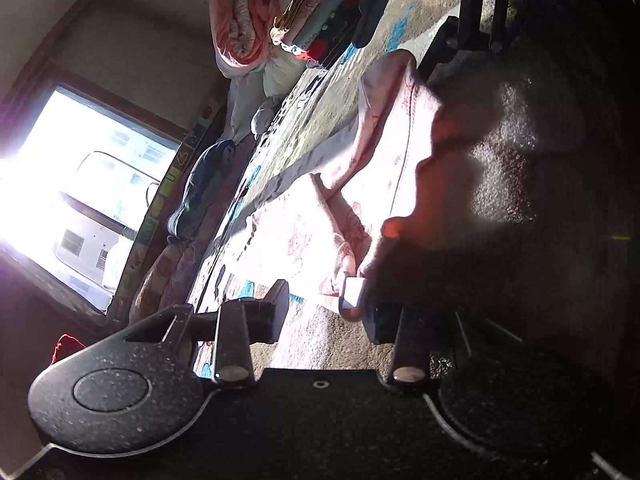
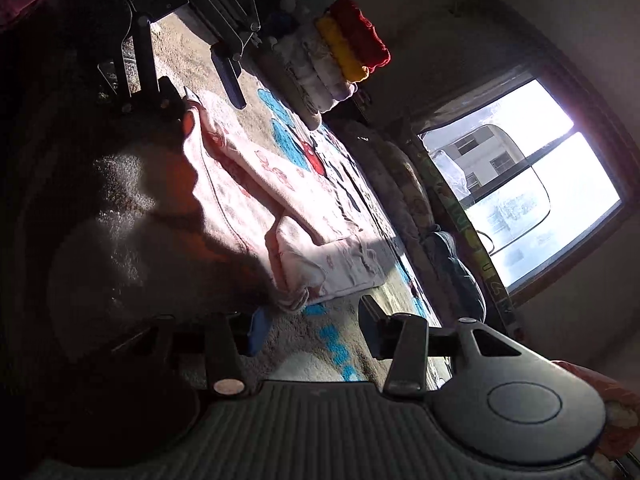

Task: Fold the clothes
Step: 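Lift the held strip end with both grippers and fold it over the strip, then lower the folded end onto the garment and open both grippers, then grasp the sides of the folded pink garment with both grippers, then lift the folded garment with both grippers and carry it to the clothes stack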

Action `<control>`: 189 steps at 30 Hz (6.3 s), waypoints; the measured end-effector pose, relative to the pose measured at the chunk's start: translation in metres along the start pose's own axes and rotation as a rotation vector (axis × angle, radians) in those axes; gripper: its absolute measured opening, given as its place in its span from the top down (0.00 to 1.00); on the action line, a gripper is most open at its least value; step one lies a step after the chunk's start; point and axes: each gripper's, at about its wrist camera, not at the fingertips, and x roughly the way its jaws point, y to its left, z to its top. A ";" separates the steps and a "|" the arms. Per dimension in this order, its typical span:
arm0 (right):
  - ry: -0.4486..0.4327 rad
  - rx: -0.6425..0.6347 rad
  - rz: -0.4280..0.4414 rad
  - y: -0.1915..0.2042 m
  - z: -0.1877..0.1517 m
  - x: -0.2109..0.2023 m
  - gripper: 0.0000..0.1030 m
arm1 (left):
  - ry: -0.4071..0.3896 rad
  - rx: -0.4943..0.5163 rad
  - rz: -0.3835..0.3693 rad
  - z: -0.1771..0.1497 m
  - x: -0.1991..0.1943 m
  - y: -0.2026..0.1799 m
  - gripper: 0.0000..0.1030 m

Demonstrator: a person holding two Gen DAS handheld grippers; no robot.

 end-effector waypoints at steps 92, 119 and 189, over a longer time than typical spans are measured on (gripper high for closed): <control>-0.059 1.649 0.433 -0.204 -0.137 0.289 0.83 | -0.066 -1.492 -0.464 -0.091 0.245 0.241 0.89; -0.045 1.244 0.331 -0.202 -0.077 0.271 0.71 | -0.027 -1.209 -0.347 -0.053 0.232 0.222 0.93; 0.088 1.761 0.463 -0.163 -0.123 0.257 0.77 | 0.097 -1.862 -0.551 -0.087 0.223 0.174 0.84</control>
